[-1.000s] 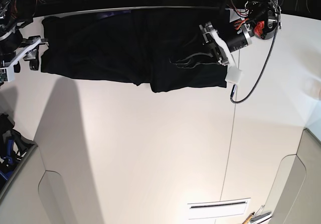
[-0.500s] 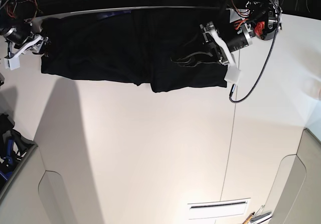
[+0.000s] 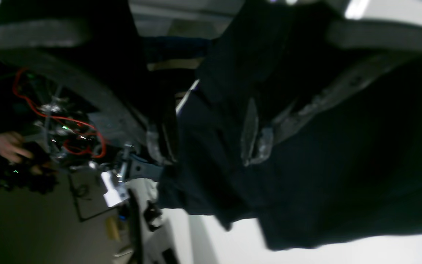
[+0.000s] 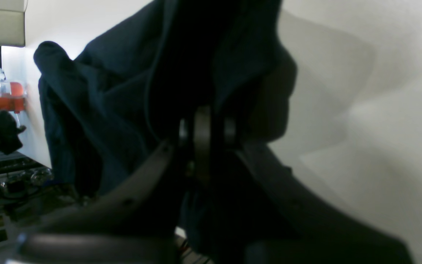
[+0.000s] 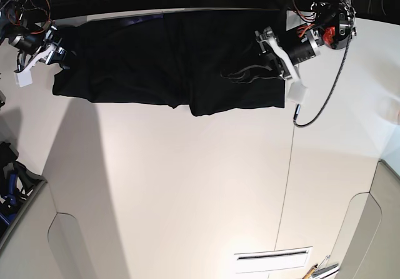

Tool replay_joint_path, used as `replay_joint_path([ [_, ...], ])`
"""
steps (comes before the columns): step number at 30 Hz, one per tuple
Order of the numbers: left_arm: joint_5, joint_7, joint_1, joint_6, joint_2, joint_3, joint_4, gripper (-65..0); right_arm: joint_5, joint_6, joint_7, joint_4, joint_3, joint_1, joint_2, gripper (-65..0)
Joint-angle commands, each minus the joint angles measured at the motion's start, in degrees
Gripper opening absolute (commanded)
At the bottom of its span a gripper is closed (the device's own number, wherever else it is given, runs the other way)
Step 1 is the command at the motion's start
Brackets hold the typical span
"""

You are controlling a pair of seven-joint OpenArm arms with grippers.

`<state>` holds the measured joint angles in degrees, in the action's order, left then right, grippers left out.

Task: Fold the T-shirt properly
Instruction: 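Grasp the shirt end near the left gripper and fold it toward the middle, then grasp the folded bundle with the right gripper and pull it inward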

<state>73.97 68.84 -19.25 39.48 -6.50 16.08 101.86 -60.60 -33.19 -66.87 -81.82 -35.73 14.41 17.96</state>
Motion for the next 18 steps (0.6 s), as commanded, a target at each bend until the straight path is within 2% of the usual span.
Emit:
replay_joint_path([
  [1, 1.36, -0.42, -0.04, 0.52, -0.35, 1.84, 0.94, -39.1, -1.42, -0.26, 0.59, -0.72, -0.33, -0.61, 0.94, -65.0],
  [5, -2.8, -0.5, -0.87, 0.52, -0.72, 9.4, 0.92, -53.2, -1.6, -0.26, 0.59, -2.51, -0.33, -1.42, 0.94, -65.0],
  [9, -11.13, -3.5, -2.8, 0.52, -2.99, 14.03, 0.5, -63.6, -2.58, -0.26, -0.76, -8.79, -0.33, -1.36, 0.92, -65.0],
  [12, -18.05, -8.35, -4.02, 0.52, -4.2, 14.71, -1.11, -65.0, -4.79, -0.28, -2.91, -15.21, -0.31, -1.33, 0.22, -65.0],
  [14, -21.29, -9.55, -4.11, 0.52, -4.11, 14.62, -2.64, -65.0, -6.93, -0.26, -4.28, -19.61, -0.26, -1.33, -1.38, -65.0],
  [18, -21.53, -9.53, -4.11, 0.52, -4.11, 13.49, -5.55, -65.0, -10.78, -0.28, -5.86, -27.04, 1.6, -0.5, -6.8, -65.0],
])
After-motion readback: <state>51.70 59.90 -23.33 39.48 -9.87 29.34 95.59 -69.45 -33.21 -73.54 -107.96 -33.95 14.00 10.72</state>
